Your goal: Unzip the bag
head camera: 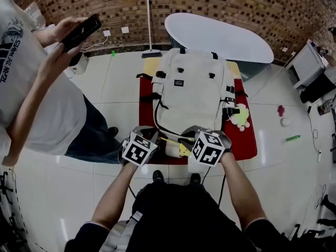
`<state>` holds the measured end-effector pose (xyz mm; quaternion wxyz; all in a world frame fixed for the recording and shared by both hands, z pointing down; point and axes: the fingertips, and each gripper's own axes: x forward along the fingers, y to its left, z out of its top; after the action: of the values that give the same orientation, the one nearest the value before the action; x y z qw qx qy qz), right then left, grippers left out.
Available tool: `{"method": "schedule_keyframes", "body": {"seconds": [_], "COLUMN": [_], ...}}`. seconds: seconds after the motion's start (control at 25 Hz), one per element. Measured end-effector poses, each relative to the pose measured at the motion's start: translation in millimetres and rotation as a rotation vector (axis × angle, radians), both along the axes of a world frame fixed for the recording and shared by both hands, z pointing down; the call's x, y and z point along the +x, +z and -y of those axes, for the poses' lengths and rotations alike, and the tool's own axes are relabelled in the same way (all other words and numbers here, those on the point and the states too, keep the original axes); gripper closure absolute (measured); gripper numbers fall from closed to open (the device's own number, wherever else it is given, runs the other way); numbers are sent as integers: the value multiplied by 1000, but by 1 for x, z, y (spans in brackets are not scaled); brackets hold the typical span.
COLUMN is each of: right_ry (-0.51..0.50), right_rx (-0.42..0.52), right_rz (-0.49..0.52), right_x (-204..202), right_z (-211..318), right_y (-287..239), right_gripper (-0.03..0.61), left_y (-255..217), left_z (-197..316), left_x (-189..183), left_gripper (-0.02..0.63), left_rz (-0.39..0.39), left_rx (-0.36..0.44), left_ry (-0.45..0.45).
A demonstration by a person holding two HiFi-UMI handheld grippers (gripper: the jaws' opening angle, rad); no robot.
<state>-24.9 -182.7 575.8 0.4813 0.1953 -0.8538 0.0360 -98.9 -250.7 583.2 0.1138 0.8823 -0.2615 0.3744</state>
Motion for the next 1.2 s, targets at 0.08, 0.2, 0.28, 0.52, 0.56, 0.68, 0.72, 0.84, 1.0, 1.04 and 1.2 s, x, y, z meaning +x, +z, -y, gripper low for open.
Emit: {"method": "schedule_keyframes", "body": {"seconds": [0.08,0.2,0.28,0.52,0.56,0.68,0.72,0.84,1.0,1.04,1.2], "right_ry": [20,57,88,214,241,293,297,299,336,352,383], "right_rx": [-2,-7,-12,-15,-12,-17,-23,-24,-20,-15,4], "right_rz": [-1,-3,6,56,68,84,76,56,105,133,173], "right_x": [1,4,4,7,9,12,11,9,9,9,18], "right_z": [1,-1,-1,7,9,10,10,11,11,12,15], "right_y": [-3,-11,-15,-13,-12,-10,-9,-11,-17,-21,-35], "right_gripper": [543,543,543,538,535,538,540,540,536,527,463], "left_y": [0,-4,-5,-1,0,2,3,8,7,6,4], "left_z": [6,10,12,26,29,32,34,38,33,31,23], "left_x": [-3,-6,-6,-1,0,5,6,3,-1,-1,0], "left_gripper": [577,575,577,578,578,577,577,577,577,578,578], "left_rz": [-6,-12,-25,-33,-33,-23,-15,-7,-34,-43,-73], "left_rx": [-4,-18,-34,-38,-34,-20,-13,-20,-35,-35,-59], "left_ry": [-2,15,34,93,103,137,146,151,154,160,179]}}
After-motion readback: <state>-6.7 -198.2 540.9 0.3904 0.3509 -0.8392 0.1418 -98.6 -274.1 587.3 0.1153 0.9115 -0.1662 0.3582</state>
